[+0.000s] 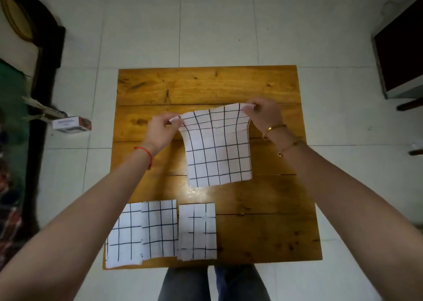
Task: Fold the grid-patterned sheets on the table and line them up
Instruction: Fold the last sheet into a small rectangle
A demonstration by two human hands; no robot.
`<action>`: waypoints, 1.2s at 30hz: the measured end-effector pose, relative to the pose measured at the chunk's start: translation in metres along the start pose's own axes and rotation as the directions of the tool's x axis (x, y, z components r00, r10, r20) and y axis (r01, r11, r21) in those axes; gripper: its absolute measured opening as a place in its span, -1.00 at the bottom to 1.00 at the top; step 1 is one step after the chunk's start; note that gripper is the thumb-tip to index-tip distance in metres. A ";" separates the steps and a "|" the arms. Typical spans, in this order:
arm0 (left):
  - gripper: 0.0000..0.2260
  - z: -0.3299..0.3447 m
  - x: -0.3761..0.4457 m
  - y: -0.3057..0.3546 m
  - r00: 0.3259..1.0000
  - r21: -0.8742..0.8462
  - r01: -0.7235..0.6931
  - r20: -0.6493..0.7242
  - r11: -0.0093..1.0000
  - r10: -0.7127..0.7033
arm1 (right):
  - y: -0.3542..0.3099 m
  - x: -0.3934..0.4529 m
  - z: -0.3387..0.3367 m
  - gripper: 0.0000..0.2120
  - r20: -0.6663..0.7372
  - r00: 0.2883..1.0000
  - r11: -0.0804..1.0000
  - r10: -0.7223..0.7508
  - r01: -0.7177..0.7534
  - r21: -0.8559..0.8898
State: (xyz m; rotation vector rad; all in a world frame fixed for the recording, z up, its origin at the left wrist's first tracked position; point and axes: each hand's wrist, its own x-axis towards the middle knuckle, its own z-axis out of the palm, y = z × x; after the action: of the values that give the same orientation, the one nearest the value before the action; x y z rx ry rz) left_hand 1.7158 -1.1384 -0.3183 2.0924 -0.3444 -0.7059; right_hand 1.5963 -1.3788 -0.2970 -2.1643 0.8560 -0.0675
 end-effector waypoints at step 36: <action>-0.42 0.087 0.044 -0.107 0.967 0.859 -0.192 0.247 0.475 -0.055 | 0.043 0.008 0.185 -0.47 0.500 0.857 0.680 -0.124 0.441 -0.587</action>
State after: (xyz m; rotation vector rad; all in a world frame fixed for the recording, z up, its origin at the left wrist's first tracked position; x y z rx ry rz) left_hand 1.6972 -1.1546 -0.4607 2.9444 -1.1458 -0.8339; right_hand 1.6369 -1.2817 -0.4551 -2.8412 0.2651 0.6527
